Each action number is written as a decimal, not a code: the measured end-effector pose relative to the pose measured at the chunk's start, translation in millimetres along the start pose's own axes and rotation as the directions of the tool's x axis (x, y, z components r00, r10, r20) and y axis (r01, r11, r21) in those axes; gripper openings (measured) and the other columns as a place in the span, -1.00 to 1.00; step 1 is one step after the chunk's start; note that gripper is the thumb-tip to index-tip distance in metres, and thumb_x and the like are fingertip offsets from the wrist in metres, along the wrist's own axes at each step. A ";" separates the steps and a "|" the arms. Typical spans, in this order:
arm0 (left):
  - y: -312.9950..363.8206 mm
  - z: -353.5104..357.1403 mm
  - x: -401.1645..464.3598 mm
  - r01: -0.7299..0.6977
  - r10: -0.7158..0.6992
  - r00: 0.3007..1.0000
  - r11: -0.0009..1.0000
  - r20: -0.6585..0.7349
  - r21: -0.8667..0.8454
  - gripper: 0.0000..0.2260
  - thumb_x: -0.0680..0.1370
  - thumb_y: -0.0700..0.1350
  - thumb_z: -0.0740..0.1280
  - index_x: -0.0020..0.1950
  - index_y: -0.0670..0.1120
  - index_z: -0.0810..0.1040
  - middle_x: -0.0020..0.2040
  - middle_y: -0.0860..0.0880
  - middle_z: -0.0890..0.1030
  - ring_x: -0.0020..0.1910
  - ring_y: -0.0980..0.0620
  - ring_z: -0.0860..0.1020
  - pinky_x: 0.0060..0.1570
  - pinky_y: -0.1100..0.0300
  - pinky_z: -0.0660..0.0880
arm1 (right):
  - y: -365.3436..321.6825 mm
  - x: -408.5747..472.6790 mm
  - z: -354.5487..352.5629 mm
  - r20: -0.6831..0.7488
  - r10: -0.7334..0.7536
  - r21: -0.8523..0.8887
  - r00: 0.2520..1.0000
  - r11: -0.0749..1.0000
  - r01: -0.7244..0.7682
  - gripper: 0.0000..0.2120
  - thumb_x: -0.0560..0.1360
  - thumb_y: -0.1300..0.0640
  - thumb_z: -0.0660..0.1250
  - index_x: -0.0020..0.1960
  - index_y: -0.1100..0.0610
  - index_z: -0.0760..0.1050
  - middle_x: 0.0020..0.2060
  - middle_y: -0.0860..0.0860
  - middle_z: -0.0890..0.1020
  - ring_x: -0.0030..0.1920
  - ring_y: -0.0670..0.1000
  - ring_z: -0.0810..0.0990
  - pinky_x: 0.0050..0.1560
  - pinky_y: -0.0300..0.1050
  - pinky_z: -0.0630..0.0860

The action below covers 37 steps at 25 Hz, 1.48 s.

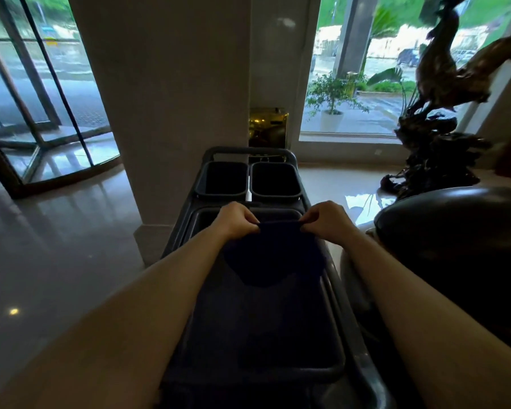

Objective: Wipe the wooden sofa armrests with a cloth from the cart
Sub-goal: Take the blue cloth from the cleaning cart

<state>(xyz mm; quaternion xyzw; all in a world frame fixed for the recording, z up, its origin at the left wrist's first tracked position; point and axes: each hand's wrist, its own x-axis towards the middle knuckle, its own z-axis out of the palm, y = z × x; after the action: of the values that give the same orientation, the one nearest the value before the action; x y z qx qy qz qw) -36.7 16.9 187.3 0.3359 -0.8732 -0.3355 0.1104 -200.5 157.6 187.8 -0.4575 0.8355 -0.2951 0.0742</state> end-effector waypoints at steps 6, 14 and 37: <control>85.6 -20.7 -20.5 -0.112 0.111 0.993 0.994 -0.024 -0.014 -0.82 0.43 -0.21 0.40 0.01 -0.18 0.63 0.03 -0.17 0.63 -0.10 0.02 0.58 -0.11 0.23 0.51 | -0.6 -25.8 -82.2 -0.095 -0.044 0.041 0.994 0.998 0.048 -0.89 0.31 0.29 0.42 -0.19 0.17 0.66 -0.35 0.07 0.64 -0.40 -0.04 0.59 -0.36 -0.46 0.49; 222.1 62.3 -67.9 -0.193 0.191 0.979 0.981 -0.072 -0.021 -0.78 0.44 -0.24 0.37 0.07 -0.23 0.62 0.06 -0.17 0.64 0.04 -0.05 0.57 0.15 0.06 0.51 | 95.3 -88.6 -196.8 -0.121 -0.101 0.040 0.988 0.994 0.106 -0.89 0.31 0.35 0.42 -0.17 0.25 0.65 -0.30 0.15 0.65 -0.34 0.06 0.62 -0.19 -0.08 0.62; 314.2 457.9 56.7 -0.011 0.014 0.989 1.000 0.149 -0.019 -0.82 0.40 -0.22 0.36 -0.04 -0.11 0.68 -0.07 -0.12 0.70 -0.20 0.10 0.57 -0.13 0.29 0.44 | 510.8 -113.6 -202.0 0.133 0.144 0.041 0.981 0.988 -0.151 -0.71 0.36 0.16 0.44 -0.35 -0.19 0.46 -0.33 -0.23 0.53 -0.31 -0.25 0.52 -0.49 -0.48 0.36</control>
<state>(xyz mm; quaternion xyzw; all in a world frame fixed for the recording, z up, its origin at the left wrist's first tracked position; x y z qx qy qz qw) -431.8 386.3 49.1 0.3036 -0.8780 -0.3666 0.0500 -583.5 543.3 49.4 -0.4104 0.8527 -0.2797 0.1617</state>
